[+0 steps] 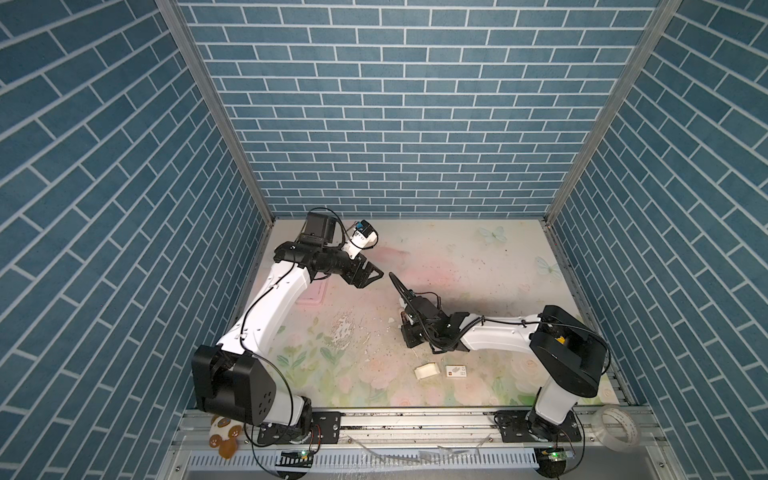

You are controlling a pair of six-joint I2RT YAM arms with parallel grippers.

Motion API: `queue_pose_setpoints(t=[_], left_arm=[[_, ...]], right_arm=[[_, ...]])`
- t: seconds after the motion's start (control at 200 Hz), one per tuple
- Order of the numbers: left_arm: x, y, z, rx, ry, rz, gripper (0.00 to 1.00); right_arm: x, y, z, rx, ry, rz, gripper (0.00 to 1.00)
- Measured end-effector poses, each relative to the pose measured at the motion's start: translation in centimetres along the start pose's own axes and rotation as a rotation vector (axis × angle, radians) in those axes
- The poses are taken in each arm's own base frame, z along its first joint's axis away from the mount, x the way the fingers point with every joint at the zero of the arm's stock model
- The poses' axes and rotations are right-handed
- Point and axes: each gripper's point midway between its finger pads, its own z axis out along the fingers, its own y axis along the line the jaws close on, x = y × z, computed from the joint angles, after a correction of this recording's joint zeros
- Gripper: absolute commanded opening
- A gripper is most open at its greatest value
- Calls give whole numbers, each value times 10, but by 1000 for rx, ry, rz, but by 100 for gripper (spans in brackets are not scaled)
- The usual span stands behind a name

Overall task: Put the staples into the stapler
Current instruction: 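Raise the open right gripper above the loaded pink stapler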

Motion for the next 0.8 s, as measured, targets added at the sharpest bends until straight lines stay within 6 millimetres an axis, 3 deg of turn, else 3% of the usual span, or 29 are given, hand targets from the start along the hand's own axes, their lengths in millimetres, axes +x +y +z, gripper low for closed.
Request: queue_pose_setpoints(t=[0.415,0.69,0.8], left_arm=[[0,0,0,0,0,3,84],[-7,0,-3,-2,-6,44,86],[-10,1,-3,1,-9,56,94]], right_arm=[[3,0,-5,-4,10,-1,23],[-18,3,-40,-6,-68,-7,29],[-19,3,-48,-7,-70,-7,32]])
